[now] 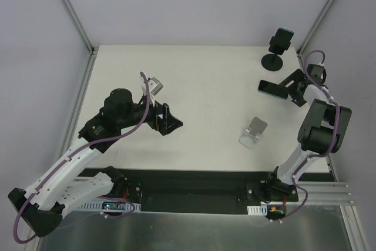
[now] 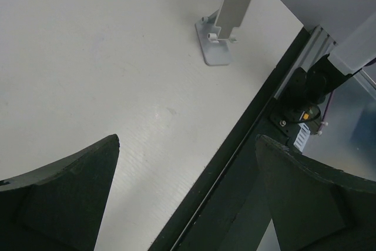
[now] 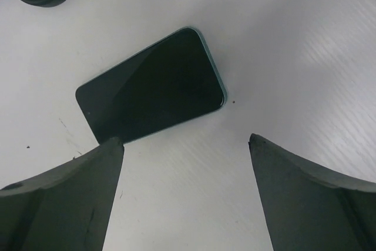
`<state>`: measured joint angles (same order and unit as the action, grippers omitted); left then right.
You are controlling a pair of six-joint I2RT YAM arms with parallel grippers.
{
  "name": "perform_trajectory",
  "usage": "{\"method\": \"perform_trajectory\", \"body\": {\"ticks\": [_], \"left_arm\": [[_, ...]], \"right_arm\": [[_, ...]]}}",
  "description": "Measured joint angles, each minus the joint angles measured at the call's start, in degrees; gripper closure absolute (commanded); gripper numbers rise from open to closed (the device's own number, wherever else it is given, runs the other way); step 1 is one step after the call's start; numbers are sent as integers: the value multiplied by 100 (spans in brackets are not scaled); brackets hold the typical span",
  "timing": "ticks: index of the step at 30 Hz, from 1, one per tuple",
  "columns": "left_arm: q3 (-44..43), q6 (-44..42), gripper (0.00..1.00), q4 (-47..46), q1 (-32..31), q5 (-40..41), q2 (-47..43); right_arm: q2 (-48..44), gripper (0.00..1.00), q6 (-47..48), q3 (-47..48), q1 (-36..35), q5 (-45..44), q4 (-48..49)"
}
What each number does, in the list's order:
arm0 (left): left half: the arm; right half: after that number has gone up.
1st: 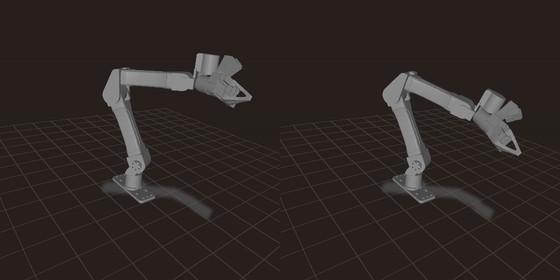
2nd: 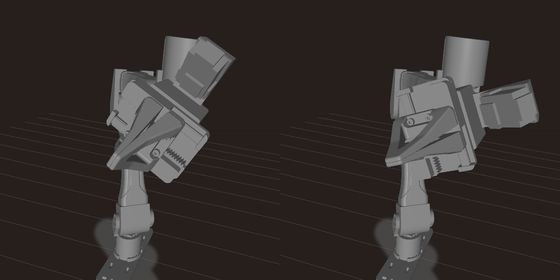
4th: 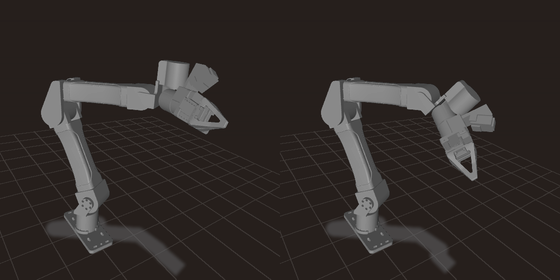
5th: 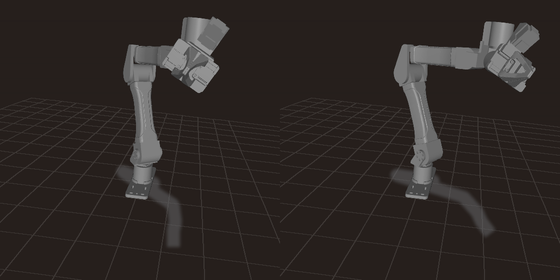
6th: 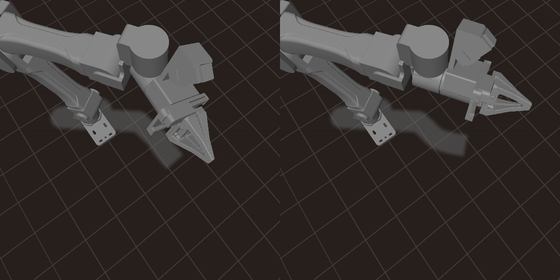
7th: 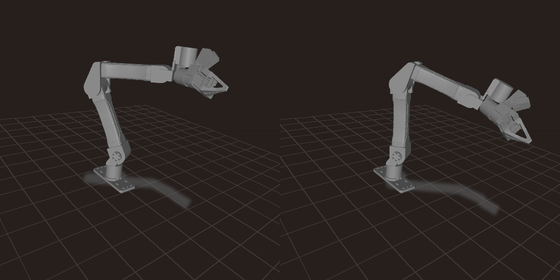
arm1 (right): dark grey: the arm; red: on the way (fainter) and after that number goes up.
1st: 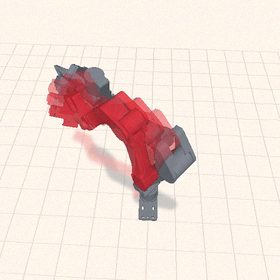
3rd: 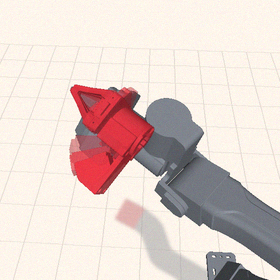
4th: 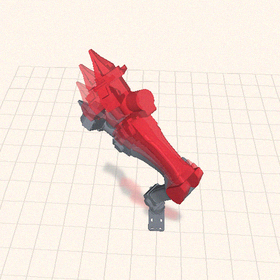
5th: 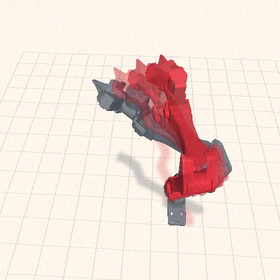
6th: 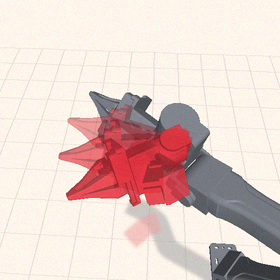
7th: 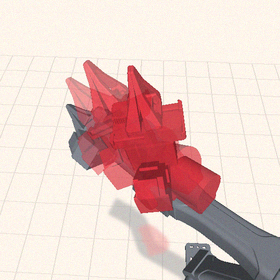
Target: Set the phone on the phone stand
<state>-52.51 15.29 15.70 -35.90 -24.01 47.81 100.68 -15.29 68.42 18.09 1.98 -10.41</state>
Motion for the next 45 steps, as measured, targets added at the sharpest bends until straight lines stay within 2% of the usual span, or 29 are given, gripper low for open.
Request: {"method": "perform_trajectory", "body": {"ticks": [2, 3, 5, 11, 18, 22, 27, 30, 36, 45], "left_arm": [[0, -9, 3, 0, 2, -4, 50], [0, -11, 3, 2, 0, -4, 68], [2, -13, 3, 0, 0, -7, 96], [0, -15, 3, 0, 0, -7, 192], [0, -81, 3, 0, 2, -39, 354], [0, -109, 3, 0, 0, -111, 442], [0, -114, 4, 0, 0, -131, 507], [-2, -111, 4, -2, 0, -136, 507], [-2, -92, 4, 0, 2, -157, 505], [-2, 48, 4, 0, 0, -251, 393]], "right_arm": [[319, 35, -61, 144, 50, 175, 140], [428, 38, -90, 190, 61, 205, 173], [664, 38, -205, 358, 90, 234, 208], [1198, 26, -332, 890, 94, 101, 227], [1816, 24, -175, 1506, 96, 57, 177], [2096, 27, 87, 1930, 94, 114, 85], [2288, 39, 448, 2288, 39, 245, -240], [2299, 40, 699, 2323, -70, 251, -417], [2251, 38, 1287, 2282, -675, 229, -531], [1825, 19, 2369, 2013, -2356, 282, -866]]}}
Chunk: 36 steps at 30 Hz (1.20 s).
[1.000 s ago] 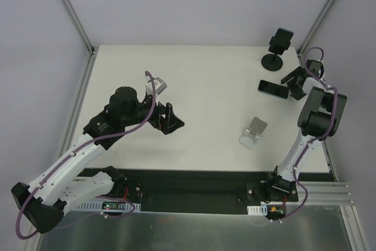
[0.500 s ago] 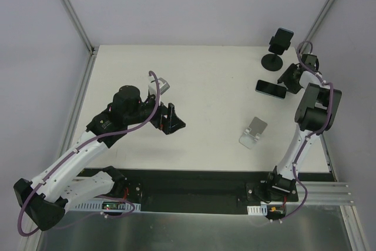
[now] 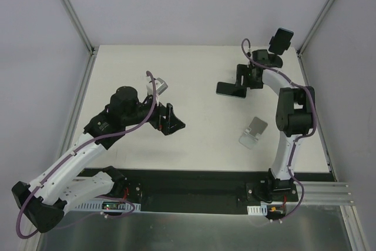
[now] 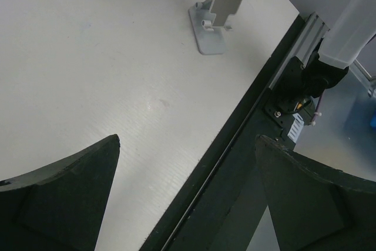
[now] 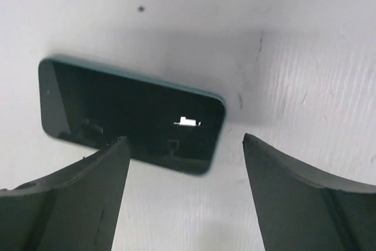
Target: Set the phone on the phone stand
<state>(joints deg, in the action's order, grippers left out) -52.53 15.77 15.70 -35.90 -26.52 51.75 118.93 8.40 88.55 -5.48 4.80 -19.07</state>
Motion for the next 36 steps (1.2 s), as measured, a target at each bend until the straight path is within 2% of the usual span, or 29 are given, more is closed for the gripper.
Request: {"method": "perform_trajectory", "body": {"ticks": [3, 5, 6, 9, 11, 16, 20, 25, 36], "left_arm": [[0, 33, 4, 0, 0, 2, -94], [2, 37, 4, 0, 2, 2, -166], [2, 35, 4, -2, 0, 2, -190], [2, 31, 4, -2, 0, 9, -247], [2, 31, 3, -2, 0, 22, -267], [2, -13, 3, -2, 0, 125, -264], [2, -92, 3, -2, 2, 146, -227], [2, -164, 3, 0, 0, 142, -162], [26, -81, 4, -4, 0, 129, -326]], "right_arm": [[-518, 10, -55, -138, -151, 13, -304], [-979, 0, -330, -212, -74, -131, -509], [-1231, 3, -466, -256, -17, -223, -627], [-2044, 4, -1060, -496, 72, -584, -1038], [-2686, 4, -1690, -721, 2, -1119, -1569], [-3969, 4, -3248, -1357, -767, -2114, -2999], [-4699, 4, -4197, -2275, -1408, -2533, -3633], [-4758, 3, -4616, -3062, -1491, -2949, -3637], [-4070, 2, -4325, -3351, -1541, -2994, -2282]]}}
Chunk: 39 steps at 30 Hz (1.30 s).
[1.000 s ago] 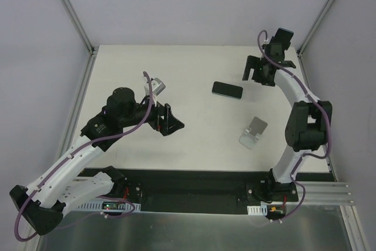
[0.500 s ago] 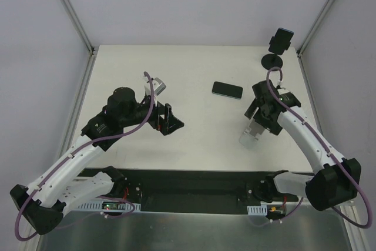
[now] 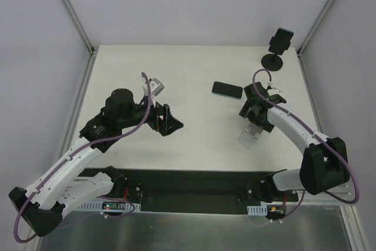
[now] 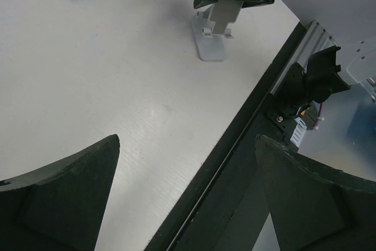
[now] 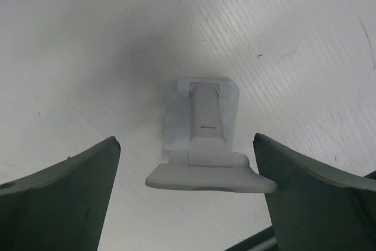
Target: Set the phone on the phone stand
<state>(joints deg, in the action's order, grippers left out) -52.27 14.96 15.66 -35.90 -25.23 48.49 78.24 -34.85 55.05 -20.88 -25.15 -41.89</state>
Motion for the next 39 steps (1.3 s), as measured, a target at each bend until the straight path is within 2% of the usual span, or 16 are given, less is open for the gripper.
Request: {"method": "perform_trajectory", "body": {"ticks": [2, 5, 11, 14, 15, 17, 18, 24, 31, 34, 39], "left_arm": [[24, 61, 4, 2, 0, -7, 4], [68, 116, 3, 2, 0, -2, 0], [79, 131, 4, 7, 0, 9, 0], [79, 129, 4, 7, 0, 11, 13], [79, 129, 4, 7, 0, 11, 22], [79, 129, 4, 7, 0, 11, 31], [79, 129, 4, 7, 0, 13, 31], [79, 120, 4, 4, 0, 24, 28], [79, 94, 4, 7, 0, 24, 39], [79, 90, 4, 7, 0, 24, 39], [79, 85, 4, 4, 0, 31, 61]], "right_arm": [[17, 1, 37, -11, -63, -48, 94], [31, 7, 59, -11, -173, -157, 190], [201, 25, -79, -11, -361, -411, 262], [234, 41, -203, -11, -470, -577, 264], [234, 51, -229, -11, -492, -623, 275], [234, 60, -238, -11, -518, -686, 306], [234, 72, -238, -11, -525, -732, 332], [234, 97, -127, -9, -525, -909, 439], [236, 99, 382, 96, -293, -1038, 688], [232, 99, 968, 116, 243, -905, 1298], [328, 99, 2507, 295, 1502, -232, 2715]]}}
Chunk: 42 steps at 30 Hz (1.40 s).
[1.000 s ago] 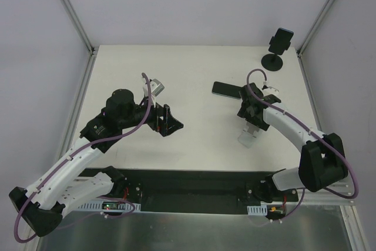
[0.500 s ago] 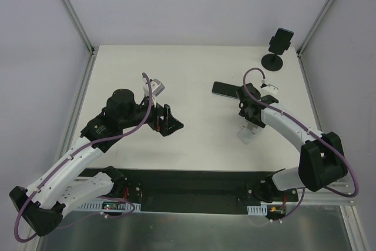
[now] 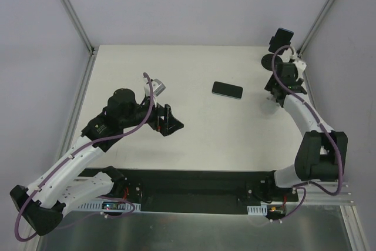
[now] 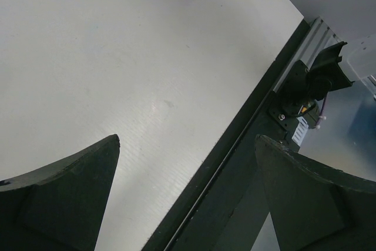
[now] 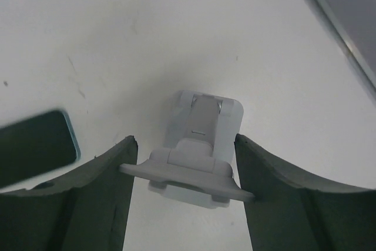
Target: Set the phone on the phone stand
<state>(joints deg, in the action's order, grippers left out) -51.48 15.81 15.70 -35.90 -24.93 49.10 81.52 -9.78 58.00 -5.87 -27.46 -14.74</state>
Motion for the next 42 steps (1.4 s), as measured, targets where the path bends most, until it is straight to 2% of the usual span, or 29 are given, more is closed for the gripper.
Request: {"method": "perform_trajectory", "body": {"ticks": [4, 11, 20, 28, 31, 32, 34, 35, 37, 42], "left_arm": [[0, 2, 4, 4, 0, 7, 63], [-2, -24, 4, 0, 2, 46, 302], [-26, -24, 5, 2, 0, 59, 555], [-258, -22, 5, -42, 0, 103, 901], [-271, -26, 5, -37, 2, 103, 966], [-271, -28, 5, -39, 2, 103, 973], [-271, -33, 5, -39, 2, 103, 973], [-271, -33, 5, -39, 0, 103, 975], [-271, -33, 4, -39, 2, 103, 979], [-396, -37, 4, -31, 2, 101, 1019]], "right_arm": [[769, 99, 737, 914, 1036, 828, 780], [2262, 99, 986, 2179, 2149, 1895, 1521], [3051, 99, 1274, 2583, 2236, 2643, 1676], [3558, 97, 1449, 2922, 2212, 2780, 1832], [3565, 86, 1530, 2922, 2212, 2747, 1873], [3567, 72, 1563, 2922, 2212, 2726, 1895], [3567, 50, 1631, 2922, 2212, 2658, 1908], [3567, 24, 1650, 2922, 2212, 2638, 1906], [3567, 5, 1698, 2922, 2212, 2608, 1895], [3567, 4, 1729, 3228, 2199, 2485, 1331]]}}
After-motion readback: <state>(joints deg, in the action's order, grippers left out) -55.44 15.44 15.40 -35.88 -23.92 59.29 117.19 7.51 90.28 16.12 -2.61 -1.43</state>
